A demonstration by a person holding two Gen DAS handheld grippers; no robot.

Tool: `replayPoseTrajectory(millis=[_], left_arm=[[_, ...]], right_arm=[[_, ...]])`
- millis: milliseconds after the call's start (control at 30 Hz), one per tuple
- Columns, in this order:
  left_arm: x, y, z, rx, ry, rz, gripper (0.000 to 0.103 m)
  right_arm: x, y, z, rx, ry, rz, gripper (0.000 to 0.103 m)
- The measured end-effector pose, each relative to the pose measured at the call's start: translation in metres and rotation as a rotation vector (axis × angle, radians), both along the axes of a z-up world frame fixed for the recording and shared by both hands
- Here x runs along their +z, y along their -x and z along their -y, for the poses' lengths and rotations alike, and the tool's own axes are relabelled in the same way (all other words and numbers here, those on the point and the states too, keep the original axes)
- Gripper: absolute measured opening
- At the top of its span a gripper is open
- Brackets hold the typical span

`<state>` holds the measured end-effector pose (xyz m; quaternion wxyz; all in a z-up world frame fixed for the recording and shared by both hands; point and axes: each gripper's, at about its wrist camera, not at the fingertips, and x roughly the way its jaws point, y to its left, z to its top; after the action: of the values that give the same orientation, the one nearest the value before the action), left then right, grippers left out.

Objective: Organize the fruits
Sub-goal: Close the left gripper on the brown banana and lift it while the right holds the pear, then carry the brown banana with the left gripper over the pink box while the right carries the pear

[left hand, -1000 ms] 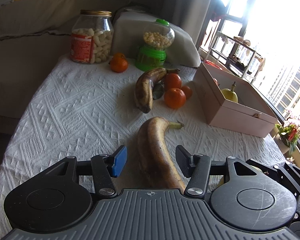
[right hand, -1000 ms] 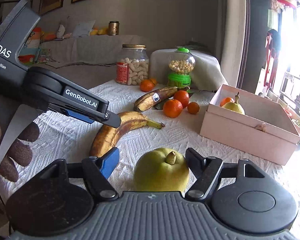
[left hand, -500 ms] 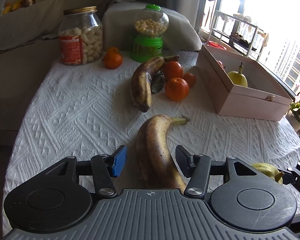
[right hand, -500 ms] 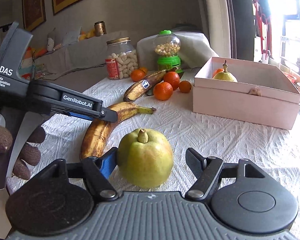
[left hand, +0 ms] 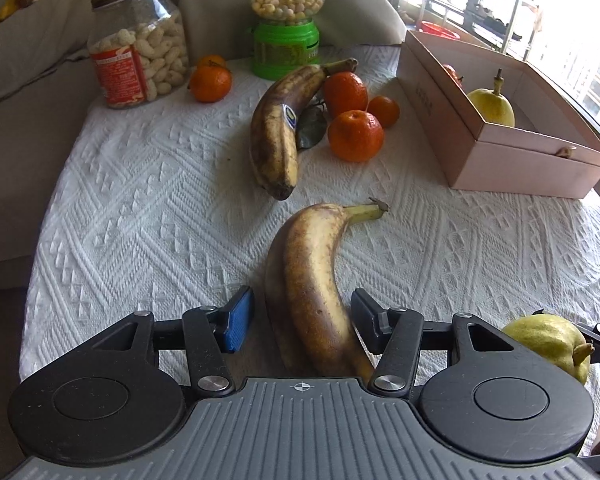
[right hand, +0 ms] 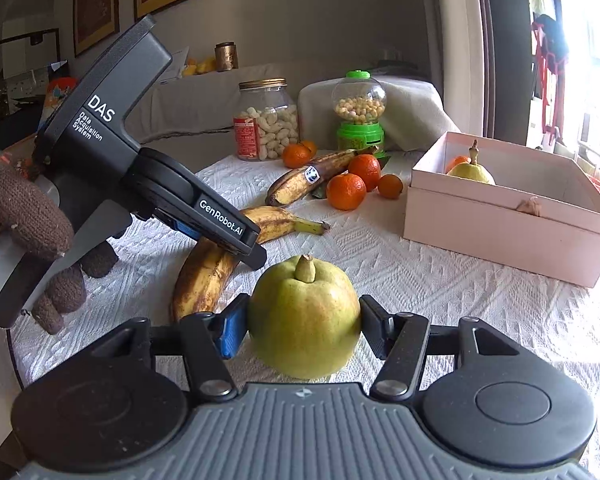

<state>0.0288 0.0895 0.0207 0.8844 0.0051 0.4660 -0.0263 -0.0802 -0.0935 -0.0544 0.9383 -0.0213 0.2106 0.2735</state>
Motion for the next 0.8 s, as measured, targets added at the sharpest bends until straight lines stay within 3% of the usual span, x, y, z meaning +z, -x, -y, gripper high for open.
replayPoseTrajectory(millis=[167, 200, 333, 400, 467, 533, 633, 733, 800], left_arm=[[-0.002, 0.004, 0.003, 0.035, -0.008, 0.023, 0.059], [-0.001, 0.005, 0.004, 0.041, -0.012, 0.04, 0.048], [0.013, 0.016, 0.002, 0.051, 0.063, 0.087, 0.041], [0.038, 0.025, 0.007, 0.038, 0.09, 0.162, 0.041], [0.079, 0.036, 0.019, -0.002, 0.09, 0.296, 0.041], [0.127, 0.044, 0.035, -0.047, 0.109, 0.459, 0.041], [0.184, 0.037, 0.058, -0.088, 0.191, 0.631, 0.041], [0.206, 0.013, 0.086, -0.125, 0.234, 0.685, 0.041], [0.206, -0.011, 0.11, -0.172, 0.24, 0.674, 0.041]], right_arm=[[0.001, 0.001, 0.006, 0.002, -0.016, -0.015, 0.058], [0.001, 0.001, 0.008, -0.003, -0.025, -0.024, 0.058], [0.011, -0.002, 0.027, -0.036, -0.079, -0.041, 0.058], [0.026, -0.003, 0.047, -0.047, -0.131, -0.021, 0.058], [0.048, -0.004, 0.072, -0.059, -0.179, 0.019, 0.058], [0.076, -0.003, 0.105, -0.105, -0.217, 0.107, 0.058], [0.107, 0.001, 0.145, -0.221, -0.21, 0.242, 0.058], [0.117, 0.001, 0.175, -0.325, -0.184, 0.305, 0.058], [0.116, 0.0, 0.192, -0.364, -0.173, 0.307, 0.058]])
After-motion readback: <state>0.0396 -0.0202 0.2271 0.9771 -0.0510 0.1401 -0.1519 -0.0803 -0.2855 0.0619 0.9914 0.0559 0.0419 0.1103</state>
